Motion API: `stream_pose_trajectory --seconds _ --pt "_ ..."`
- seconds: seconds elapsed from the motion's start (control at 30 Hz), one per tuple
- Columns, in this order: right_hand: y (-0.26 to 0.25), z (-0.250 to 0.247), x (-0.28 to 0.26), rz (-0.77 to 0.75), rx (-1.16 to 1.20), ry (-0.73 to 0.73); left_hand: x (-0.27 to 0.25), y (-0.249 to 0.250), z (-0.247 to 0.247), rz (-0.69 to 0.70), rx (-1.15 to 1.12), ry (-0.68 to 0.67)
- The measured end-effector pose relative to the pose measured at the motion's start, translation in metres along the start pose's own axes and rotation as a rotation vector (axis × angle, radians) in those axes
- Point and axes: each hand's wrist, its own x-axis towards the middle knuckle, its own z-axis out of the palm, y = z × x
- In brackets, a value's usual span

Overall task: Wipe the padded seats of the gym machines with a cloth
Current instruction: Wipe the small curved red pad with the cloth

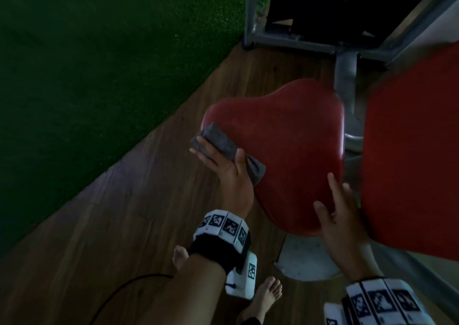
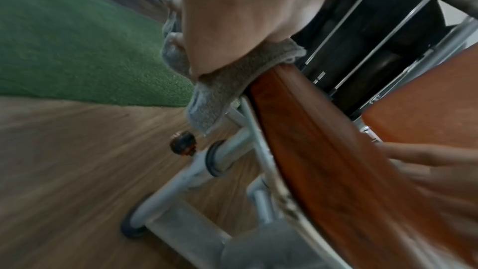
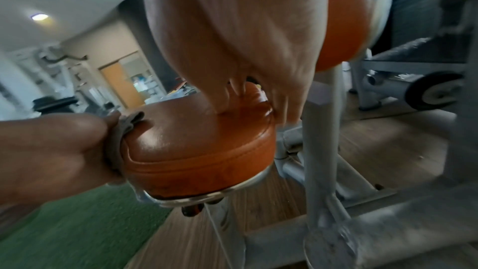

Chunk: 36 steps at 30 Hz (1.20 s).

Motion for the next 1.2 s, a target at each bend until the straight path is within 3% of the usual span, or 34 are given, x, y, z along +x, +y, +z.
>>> stream_pose_trajectory --seconds 0.2,0.4,0.63,0.73,0.87,0.97,1.1,1.2 --pt "0.003 -0.001 -0.003 -0.011 0.011 -0.021 -0.009 0.001 0.002 -0.008 0.006 -0.040" --pt "-0.003 0.001 -0.004 0.028 -0.040 -0.029 -0.011 0.006 0.010 -0.069 -0.069 0.014" --pt "-0.009 0.001 -0.006 0.038 -0.062 -0.029 -0.069 -0.024 0.017 0.036 -0.003 -0.231" --pt "-0.011 0.000 -0.006 0.048 -0.071 -0.030 -0.066 -0.020 0.012 0.035 0.014 -0.278" --pt "-0.011 0.000 -0.006 0.052 -0.056 -0.044 -0.023 -0.006 0.009 -0.013 0.093 -0.053" --pt "-0.010 -0.002 -0.005 0.040 -0.049 -0.042 -0.011 0.005 0.014 -0.024 -0.007 0.043" --pt "-0.009 0.000 -0.005 0.037 -0.042 -0.048 -0.047 -0.008 0.023 0.038 0.008 -0.046" --pt "-0.006 0.000 -0.003 0.046 -0.027 -0.052 -0.082 -0.026 0.022 0.073 0.027 -0.209"
